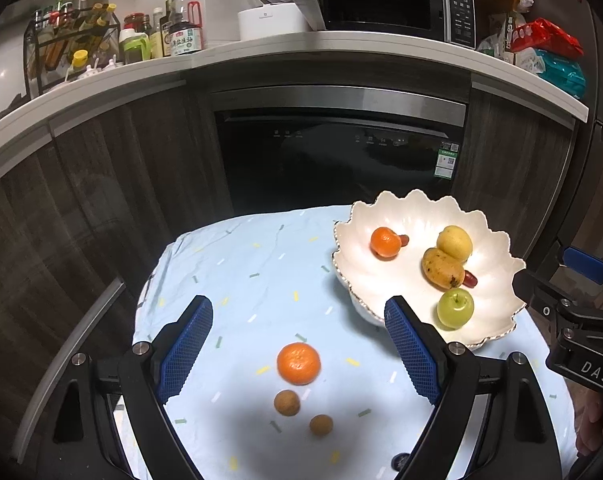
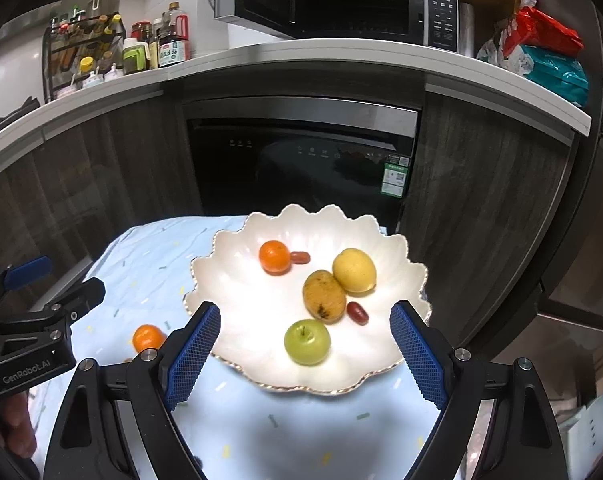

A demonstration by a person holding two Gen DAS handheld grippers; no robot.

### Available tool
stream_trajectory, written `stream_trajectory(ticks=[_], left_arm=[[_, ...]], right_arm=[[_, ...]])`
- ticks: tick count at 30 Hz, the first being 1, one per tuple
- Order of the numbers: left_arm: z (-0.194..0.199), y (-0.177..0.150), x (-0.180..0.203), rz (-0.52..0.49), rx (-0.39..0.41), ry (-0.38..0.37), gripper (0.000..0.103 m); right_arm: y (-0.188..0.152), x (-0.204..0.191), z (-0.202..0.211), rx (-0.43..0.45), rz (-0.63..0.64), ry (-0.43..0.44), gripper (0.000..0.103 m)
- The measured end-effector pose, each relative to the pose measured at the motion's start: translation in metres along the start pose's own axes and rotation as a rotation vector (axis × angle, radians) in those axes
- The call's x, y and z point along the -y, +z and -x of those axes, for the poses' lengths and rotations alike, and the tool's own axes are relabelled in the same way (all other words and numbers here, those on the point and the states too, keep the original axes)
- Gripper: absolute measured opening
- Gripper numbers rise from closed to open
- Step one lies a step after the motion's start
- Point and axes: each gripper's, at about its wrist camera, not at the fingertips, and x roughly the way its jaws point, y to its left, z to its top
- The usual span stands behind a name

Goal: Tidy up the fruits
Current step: 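Withdraw both open tools from the bowl toward the tangerine and longans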

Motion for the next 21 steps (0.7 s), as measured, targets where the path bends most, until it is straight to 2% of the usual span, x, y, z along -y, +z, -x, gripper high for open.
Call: stream_trajectory(ticks=[12,21], left_arm=[[0.02,-0.015,-0.015,-0.014,0.043,0.031,0.088],[0.028,-0.022,-0.021,-0.011,0.046,0.027,0.088]], right_arm=[[-0.012,-0.015,0.007,-0.009,-0.006,0.026,0.087],[-0.019,-0.024,0.012,-0.005,-0.001,0.038,0.087]])
